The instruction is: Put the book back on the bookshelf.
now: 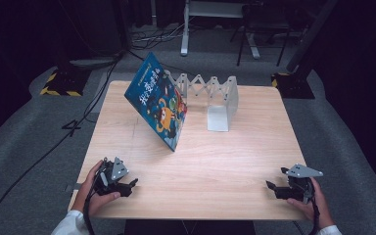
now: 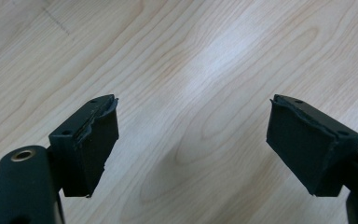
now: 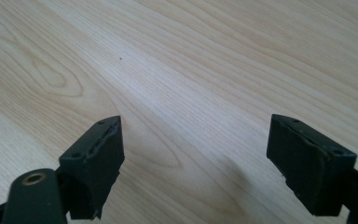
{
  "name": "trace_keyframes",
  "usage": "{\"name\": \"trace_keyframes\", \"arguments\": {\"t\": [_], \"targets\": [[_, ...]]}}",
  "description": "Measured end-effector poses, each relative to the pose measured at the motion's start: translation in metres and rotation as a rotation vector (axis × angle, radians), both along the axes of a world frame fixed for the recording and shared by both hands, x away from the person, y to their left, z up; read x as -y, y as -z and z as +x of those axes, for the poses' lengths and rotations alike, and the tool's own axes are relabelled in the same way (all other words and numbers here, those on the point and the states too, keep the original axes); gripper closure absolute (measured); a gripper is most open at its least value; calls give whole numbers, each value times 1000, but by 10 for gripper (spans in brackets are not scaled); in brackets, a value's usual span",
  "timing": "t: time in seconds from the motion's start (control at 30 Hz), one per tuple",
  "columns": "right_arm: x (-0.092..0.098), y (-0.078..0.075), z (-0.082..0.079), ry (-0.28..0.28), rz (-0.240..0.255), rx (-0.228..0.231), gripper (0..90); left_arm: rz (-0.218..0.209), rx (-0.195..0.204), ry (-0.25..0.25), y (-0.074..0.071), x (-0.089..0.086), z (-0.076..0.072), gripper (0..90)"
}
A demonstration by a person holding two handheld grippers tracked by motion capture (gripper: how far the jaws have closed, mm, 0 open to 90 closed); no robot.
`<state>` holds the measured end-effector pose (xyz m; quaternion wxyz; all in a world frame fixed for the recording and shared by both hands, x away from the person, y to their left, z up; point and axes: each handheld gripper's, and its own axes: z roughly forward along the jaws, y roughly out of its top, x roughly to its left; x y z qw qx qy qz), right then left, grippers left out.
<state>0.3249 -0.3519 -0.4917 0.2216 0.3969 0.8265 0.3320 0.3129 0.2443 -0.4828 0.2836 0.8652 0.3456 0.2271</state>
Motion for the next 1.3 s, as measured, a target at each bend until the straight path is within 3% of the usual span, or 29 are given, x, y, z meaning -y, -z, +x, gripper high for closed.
{"name": "trace_keyframes", "arguments": {"t": [0.33, 0.5, 0.57, 0.73, 1.3], "targets": [[24, 7, -6, 84, 45, -19, 193, -56, -25, -84, 10, -31, -8, 170], [33, 11, -9, 132, 65, -29, 193, -123, -52, -129, 16, -43, -11, 171], [36, 12, -9, 157, 83, -36, 195, -121, -61, -148, 18, -46, -10, 171], [38, 13, -8, 174, 95, -36, 185, -203, -91, -188, 23, -54, -10, 167], [37, 13, -9, 185, 94, -33, 184, -199, -91, -193, 23, -55, -11, 165]]}}
